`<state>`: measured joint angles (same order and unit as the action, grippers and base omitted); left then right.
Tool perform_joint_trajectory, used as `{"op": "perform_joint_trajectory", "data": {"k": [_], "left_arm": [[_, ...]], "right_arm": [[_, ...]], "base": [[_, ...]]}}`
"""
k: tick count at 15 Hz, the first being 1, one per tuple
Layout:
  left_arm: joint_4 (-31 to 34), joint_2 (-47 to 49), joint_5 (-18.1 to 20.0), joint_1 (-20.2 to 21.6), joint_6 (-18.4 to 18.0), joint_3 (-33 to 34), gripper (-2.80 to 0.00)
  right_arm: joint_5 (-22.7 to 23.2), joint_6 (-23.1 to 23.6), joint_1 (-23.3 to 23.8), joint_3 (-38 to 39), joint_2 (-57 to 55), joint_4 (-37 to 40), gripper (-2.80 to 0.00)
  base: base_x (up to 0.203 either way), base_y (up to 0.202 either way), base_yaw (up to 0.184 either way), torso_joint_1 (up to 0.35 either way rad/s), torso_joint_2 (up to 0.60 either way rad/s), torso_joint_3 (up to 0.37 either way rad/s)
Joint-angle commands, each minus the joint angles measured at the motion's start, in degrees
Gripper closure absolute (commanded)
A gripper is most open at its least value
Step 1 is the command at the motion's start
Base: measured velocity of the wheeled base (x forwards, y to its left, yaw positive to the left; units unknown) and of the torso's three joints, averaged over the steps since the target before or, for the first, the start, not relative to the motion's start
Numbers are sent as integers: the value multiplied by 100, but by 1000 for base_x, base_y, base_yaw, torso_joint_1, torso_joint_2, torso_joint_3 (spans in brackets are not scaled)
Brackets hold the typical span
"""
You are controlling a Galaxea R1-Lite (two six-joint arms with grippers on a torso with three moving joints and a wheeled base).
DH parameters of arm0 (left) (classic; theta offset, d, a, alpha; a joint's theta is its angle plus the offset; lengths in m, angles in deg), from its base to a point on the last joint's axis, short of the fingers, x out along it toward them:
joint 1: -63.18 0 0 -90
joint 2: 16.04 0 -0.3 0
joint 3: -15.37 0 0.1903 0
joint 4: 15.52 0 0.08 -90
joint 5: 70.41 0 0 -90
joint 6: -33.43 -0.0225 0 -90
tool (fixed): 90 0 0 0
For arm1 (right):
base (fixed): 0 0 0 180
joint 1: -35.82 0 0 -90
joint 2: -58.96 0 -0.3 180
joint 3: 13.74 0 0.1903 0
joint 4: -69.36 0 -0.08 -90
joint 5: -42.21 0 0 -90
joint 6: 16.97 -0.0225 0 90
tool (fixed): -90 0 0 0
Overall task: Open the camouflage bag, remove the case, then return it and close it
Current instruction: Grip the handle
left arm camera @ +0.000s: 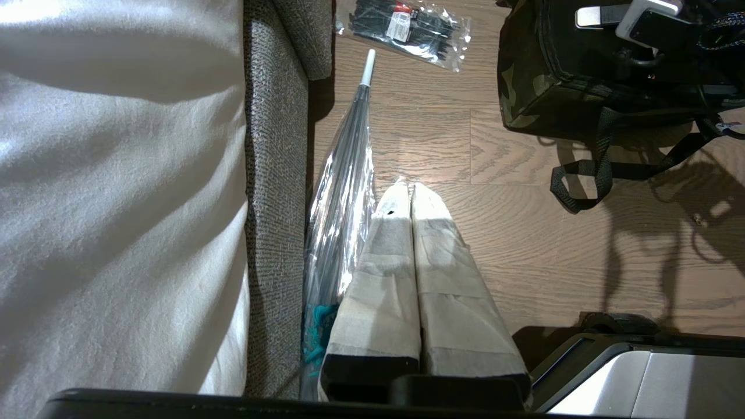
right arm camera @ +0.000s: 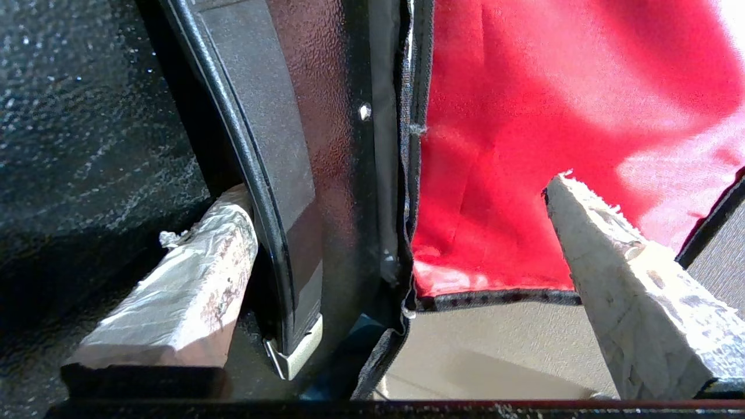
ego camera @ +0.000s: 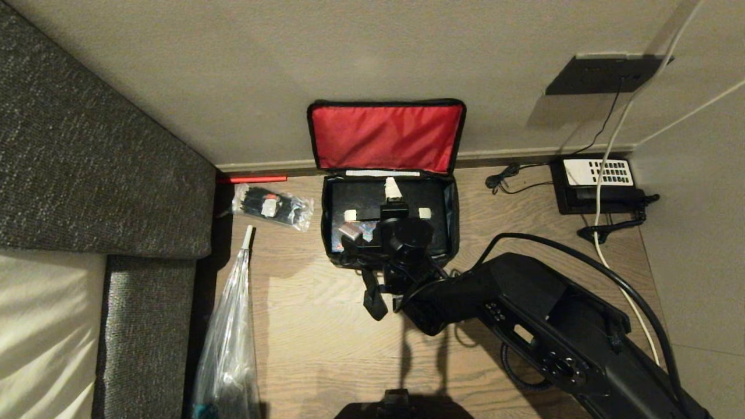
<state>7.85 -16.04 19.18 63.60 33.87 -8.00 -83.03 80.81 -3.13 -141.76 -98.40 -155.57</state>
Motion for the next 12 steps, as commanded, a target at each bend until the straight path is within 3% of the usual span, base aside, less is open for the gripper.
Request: {"op": "perform_joint_trajectory", "data": {"k": [1,5,8,10,12], "left_arm": [[0,18,-2,2,0,9,0],[0,0,-2,2,0,9,0],[0,9,-2,2,0,9,0],[0,18,-2,2,0,9,0],[0,18,-2,2,0,9,0]], "right_arm": [[-18,-111,-8,-41,-23,-9,-280],[-18,-277,-42,-18,-11,121,-280],[-22,-699,-180,891,343,139,-280],[-88,-1313,-366,1411,663,168,-280],[-270,-1518,-484,1801,856,132,-280]], "base": [[0,0,0,0,0,0],[0,0,0,0,0,0],[0,0,0,0,0,0],[0,0,0,0,0,0],[0,0,0,0,0,0]]}}
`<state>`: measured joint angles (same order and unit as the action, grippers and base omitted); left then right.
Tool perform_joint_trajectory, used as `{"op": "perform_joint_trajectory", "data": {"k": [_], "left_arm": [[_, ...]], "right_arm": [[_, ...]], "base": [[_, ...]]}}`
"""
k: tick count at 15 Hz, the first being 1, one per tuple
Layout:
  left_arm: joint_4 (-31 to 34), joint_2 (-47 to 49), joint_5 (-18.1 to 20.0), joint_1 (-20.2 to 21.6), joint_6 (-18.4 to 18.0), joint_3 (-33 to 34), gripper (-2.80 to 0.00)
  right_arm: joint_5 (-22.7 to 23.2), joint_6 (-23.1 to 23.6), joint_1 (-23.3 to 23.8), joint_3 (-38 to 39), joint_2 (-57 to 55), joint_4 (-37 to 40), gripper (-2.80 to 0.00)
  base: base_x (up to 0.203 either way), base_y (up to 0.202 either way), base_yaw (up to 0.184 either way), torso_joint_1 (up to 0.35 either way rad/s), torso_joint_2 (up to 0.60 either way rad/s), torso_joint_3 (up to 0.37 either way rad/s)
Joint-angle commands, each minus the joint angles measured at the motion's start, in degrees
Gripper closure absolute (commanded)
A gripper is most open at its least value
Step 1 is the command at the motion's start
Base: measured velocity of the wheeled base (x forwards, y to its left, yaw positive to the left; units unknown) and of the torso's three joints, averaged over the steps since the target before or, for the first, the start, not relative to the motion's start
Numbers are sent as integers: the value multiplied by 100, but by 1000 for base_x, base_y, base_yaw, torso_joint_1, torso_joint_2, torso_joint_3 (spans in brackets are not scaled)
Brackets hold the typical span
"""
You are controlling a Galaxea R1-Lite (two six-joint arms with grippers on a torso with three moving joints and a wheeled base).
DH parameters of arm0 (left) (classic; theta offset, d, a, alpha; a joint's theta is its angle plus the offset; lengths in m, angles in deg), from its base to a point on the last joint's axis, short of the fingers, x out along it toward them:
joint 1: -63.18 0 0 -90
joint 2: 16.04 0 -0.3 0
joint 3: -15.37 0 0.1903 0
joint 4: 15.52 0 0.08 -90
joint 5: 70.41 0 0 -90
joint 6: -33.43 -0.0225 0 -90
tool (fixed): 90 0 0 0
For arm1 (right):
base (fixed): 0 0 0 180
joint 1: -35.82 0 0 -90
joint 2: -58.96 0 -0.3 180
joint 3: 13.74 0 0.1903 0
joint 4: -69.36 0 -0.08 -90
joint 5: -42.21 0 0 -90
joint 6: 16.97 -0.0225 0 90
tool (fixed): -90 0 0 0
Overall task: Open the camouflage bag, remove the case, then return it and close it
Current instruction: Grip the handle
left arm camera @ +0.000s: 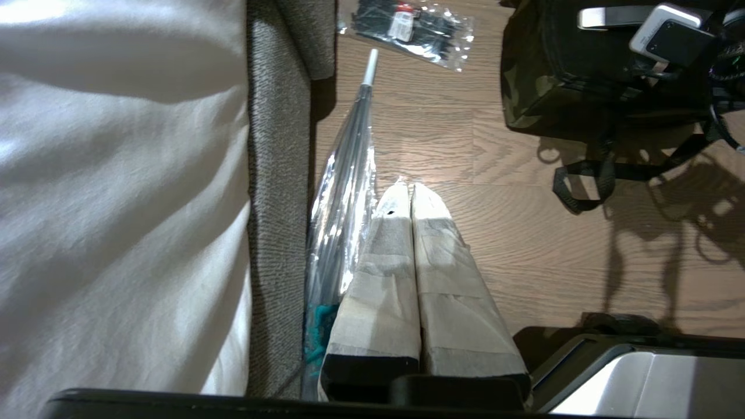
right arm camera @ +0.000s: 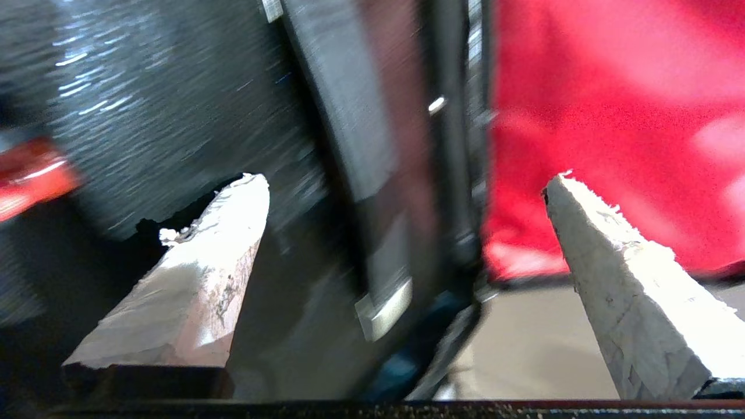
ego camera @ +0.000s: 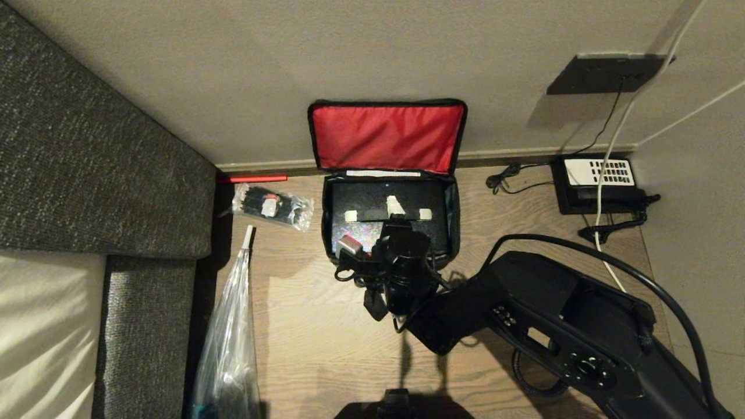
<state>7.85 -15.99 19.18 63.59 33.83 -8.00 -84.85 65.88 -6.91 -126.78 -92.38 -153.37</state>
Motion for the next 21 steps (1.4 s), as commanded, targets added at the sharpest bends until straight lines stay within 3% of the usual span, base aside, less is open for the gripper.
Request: {"op": "perform_joint_trajectory", "data": {"k": [1,7,21], "left_arm": [[0,13,-3,4,4,9,0],[0,18,-3,4,4,9,0],[-1,-5,-20,4,-75,9,0]], "right_arm": [[-116,-144,-160,344,307,-157,-280],[-214,-178,-281,901,836,-370,-280],[-338,19,-420,1038,833,-774,-280]], "base": [[0,0,0,0,0,0],[0,0,0,0,0,0],[0,0,0,0,0,0]]}}
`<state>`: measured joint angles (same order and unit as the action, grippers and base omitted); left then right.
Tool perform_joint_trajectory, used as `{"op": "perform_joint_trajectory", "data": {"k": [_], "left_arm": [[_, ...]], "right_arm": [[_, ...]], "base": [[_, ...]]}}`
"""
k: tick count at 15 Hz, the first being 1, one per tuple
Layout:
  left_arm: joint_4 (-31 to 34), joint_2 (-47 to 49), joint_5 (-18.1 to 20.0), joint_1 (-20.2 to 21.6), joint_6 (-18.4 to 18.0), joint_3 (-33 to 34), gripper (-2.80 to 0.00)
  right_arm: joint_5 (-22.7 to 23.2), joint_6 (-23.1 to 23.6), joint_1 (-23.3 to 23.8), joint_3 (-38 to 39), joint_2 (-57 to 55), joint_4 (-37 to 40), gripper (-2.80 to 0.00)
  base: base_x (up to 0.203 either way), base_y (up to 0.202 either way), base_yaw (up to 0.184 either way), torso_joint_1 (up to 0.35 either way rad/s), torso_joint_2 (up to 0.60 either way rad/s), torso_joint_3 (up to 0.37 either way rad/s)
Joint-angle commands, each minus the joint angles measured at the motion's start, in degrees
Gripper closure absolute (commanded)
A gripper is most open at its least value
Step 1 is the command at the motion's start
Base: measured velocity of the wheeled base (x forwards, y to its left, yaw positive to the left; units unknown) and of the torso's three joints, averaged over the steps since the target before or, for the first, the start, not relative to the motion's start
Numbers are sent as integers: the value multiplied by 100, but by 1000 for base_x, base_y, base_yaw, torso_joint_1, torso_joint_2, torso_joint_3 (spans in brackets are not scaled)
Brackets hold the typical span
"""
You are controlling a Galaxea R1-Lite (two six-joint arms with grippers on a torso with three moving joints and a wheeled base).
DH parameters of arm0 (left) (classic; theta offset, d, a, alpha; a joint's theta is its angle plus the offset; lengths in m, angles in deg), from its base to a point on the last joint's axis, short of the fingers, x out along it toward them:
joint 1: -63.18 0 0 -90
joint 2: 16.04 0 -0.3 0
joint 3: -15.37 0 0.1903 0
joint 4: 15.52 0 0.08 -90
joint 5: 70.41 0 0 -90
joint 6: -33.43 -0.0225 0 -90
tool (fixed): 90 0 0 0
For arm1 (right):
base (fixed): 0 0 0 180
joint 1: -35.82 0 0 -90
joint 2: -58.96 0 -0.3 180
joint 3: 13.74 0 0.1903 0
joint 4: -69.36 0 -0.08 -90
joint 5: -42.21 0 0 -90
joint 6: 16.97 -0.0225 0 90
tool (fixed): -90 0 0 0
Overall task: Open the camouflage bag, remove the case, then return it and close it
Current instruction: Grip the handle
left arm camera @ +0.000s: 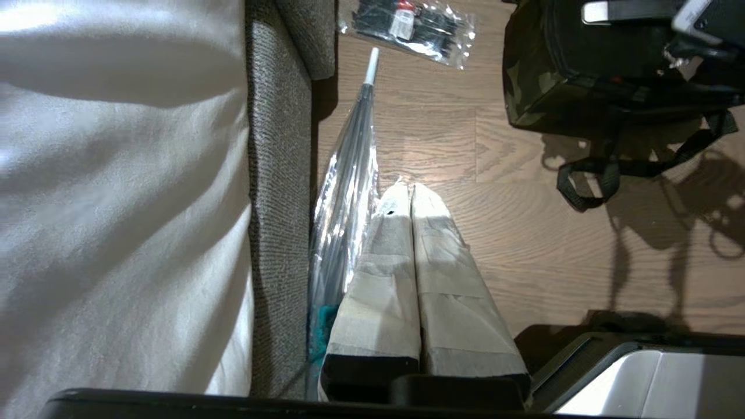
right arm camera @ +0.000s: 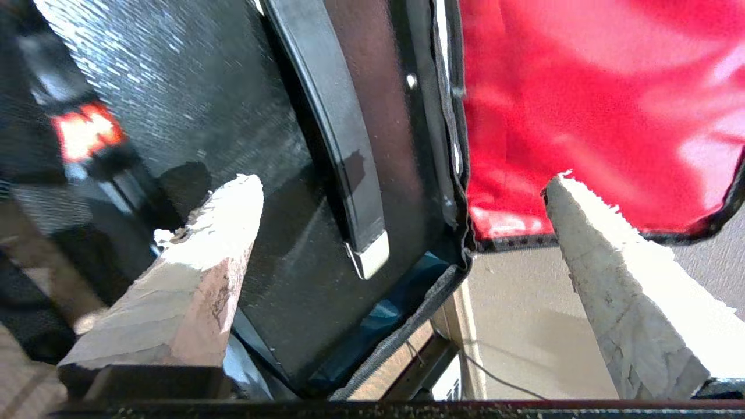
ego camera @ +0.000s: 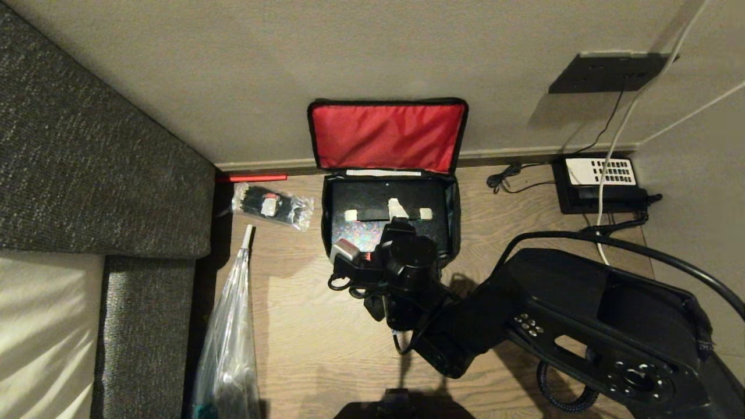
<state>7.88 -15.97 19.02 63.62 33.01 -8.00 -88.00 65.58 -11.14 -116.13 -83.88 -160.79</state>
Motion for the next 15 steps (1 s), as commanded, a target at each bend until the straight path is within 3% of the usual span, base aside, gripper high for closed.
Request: {"op": "perform_joint_trajectory", "data": {"k": [1,11,15], "left_arm": [[-7,-7,-4,0,39,9,0],[-3,-7,5,0,58,9,0],[-3,-7,3,0,59,9,0]], "right_arm": [[-23,51,2,-26,-25,-32,-280],[-26,51,11,69,-66,-37,-280],[-233,341,11,88,-157,-67,-280]], "base": [[0,0,0,0,0,0],[29,0,0,1,1,1],[0,0,0,0,0,0]]}}
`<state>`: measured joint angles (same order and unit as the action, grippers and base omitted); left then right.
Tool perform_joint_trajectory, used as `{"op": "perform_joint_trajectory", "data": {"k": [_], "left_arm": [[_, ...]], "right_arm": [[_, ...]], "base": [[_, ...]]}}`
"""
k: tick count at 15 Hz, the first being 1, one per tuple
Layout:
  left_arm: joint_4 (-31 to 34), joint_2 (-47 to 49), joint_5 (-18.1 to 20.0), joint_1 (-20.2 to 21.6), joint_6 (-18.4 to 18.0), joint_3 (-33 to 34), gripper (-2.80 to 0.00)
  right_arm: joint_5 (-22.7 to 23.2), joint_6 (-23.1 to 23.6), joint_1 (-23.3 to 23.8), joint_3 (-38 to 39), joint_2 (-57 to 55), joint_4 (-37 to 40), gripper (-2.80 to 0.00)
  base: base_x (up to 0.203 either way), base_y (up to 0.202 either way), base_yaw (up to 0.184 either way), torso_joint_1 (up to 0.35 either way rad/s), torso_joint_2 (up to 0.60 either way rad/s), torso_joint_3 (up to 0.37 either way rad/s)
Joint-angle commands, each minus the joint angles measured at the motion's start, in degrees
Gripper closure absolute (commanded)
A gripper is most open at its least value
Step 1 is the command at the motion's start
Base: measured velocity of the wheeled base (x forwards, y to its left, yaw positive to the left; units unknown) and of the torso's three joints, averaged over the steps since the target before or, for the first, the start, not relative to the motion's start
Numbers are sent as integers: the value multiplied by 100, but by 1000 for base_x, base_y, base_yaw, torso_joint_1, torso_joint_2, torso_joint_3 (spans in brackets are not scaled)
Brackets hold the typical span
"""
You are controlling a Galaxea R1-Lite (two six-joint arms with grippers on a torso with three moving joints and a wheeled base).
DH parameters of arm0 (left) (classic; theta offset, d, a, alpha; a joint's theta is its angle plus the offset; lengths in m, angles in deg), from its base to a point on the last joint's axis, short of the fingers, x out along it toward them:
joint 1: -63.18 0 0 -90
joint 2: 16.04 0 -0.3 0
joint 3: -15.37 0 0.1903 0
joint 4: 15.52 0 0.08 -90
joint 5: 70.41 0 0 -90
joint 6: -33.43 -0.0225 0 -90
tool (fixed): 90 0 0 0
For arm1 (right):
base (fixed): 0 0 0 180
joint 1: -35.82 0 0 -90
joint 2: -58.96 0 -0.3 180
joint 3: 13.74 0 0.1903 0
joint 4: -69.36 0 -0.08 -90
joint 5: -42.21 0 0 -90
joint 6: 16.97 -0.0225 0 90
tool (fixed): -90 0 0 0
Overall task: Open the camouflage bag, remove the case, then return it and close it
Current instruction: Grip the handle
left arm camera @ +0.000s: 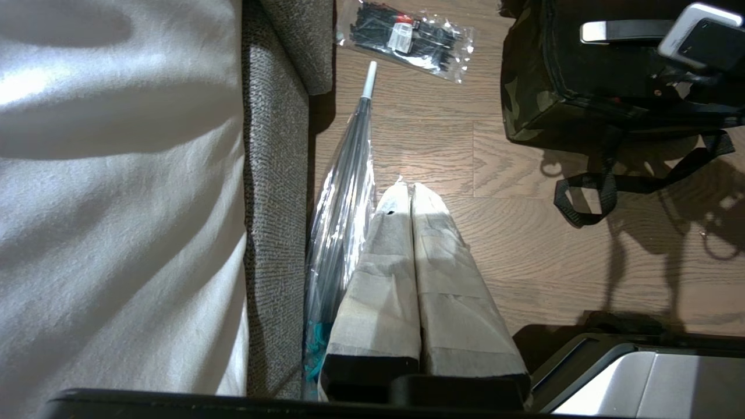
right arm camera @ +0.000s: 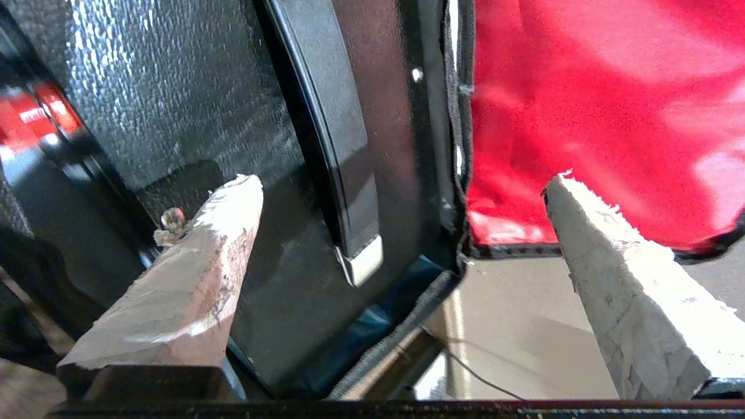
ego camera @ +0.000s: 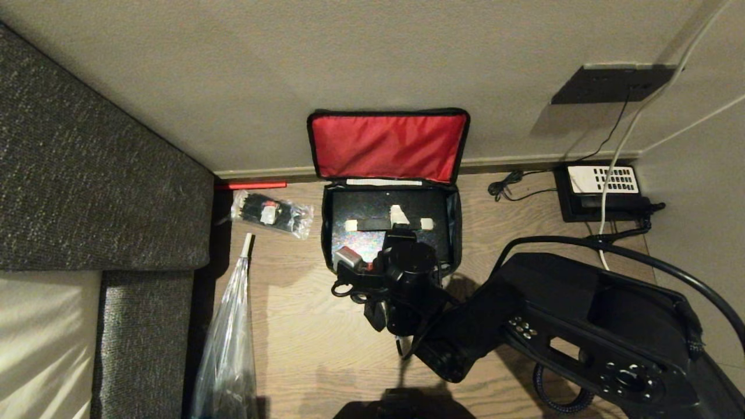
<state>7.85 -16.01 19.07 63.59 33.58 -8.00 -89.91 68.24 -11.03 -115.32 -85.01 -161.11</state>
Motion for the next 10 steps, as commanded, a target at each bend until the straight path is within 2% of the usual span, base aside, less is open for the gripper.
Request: {"op": "perform_joint_trajectory", "data": {"k": [1,5,10], "left_arm": [[0,-2,-9,4,3,9,0],[0,-2,-6,4,3,9,0],[0,6,0,4,3,9,0]], "right_arm": [[-42,116,0,8,-38,-35,-280],[-83,692,50,-141,-19,-189,-280],[-271,951,49,-318,-200,-330,-280]], "base": [[0,0,0,0,0,0],[0,0,0,0,0,0],[0,0,0,0,0,0]]}}
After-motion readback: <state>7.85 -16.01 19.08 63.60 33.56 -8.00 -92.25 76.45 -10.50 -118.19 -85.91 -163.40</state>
